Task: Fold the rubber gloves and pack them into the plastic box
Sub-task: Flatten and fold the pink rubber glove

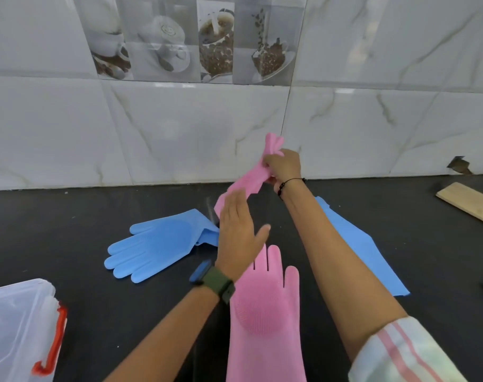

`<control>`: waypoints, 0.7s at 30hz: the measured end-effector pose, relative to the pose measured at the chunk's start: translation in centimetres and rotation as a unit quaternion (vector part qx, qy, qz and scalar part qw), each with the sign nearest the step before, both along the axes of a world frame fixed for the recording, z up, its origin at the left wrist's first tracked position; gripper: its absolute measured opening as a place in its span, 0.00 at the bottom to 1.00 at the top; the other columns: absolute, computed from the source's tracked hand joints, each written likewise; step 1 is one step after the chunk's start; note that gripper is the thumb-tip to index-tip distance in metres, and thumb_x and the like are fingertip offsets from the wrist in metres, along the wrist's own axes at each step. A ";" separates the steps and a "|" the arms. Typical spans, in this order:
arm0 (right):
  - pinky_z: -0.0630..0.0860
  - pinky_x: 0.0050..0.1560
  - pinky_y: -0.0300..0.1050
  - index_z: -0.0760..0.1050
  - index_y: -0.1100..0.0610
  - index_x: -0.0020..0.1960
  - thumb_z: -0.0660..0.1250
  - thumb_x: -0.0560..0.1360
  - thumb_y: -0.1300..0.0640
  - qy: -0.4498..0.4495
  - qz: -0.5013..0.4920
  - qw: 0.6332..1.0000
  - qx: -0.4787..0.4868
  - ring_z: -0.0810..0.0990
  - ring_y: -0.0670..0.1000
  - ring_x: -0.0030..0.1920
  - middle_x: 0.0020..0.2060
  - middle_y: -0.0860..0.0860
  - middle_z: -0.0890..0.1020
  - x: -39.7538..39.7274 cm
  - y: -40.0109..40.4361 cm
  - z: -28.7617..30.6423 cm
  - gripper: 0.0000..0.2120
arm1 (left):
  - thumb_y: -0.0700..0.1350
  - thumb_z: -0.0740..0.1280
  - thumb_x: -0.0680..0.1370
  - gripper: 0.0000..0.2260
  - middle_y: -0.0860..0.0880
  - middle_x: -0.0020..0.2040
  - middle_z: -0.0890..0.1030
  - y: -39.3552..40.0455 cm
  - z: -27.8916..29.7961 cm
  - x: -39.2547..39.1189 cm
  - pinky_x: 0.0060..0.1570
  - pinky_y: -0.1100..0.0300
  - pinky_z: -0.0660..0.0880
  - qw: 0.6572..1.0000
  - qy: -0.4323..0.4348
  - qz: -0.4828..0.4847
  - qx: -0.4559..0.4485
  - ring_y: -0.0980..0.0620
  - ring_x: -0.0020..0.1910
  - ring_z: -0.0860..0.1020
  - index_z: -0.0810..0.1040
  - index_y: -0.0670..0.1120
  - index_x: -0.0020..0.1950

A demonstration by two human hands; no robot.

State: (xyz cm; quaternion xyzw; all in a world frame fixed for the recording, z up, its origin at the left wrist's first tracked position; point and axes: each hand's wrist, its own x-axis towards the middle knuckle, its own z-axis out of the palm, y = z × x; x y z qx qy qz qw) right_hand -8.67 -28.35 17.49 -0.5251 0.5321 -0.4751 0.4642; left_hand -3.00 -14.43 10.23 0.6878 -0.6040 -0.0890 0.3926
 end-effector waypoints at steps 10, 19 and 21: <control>0.73 0.41 0.47 0.71 0.59 0.41 0.67 0.72 0.63 -0.010 0.115 0.975 -0.190 0.75 0.52 0.40 0.37 0.57 0.75 -4.4 10.6 7.4 0.05 | 0.43 0.64 0.76 0.16 0.55 0.50 0.80 -2.0 10.1 -1.0 0.43 0.73 0.74 0.964 0.175 -0.096 -0.177 0.60 0.46 0.79 0.72 0.51 0.64; 0.74 0.46 0.42 0.73 0.64 0.55 0.63 0.76 0.50 -0.004 -0.014 0.991 -0.132 0.75 0.48 0.45 0.46 0.51 0.77 -11.1 13.2 1.1 0.17 | 0.38 0.60 0.79 0.08 0.49 0.44 0.86 3.3 9.5 0.7 0.40 0.59 0.81 0.718 0.659 -0.223 -0.008 0.52 0.44 0.84 0.77 0.43 0.54; 0.80 0.45 0.47 0.70 0.66 0.61 0.60 0.72 0.37 -0.026 0.056 0.997 0.047 0.78 0.55 0.46 0.47 0.62 0.78 -11.9 15.0 -2.2 0.34 | 0.40 0.62 0.77 0.08 0.48 0.44 0.86 5.2 8.2 0.7 0.39 0.58 0.82 0.698 0.681 -0.217 0.032 0.51 0.44 0.84 0.78 0.43 0.55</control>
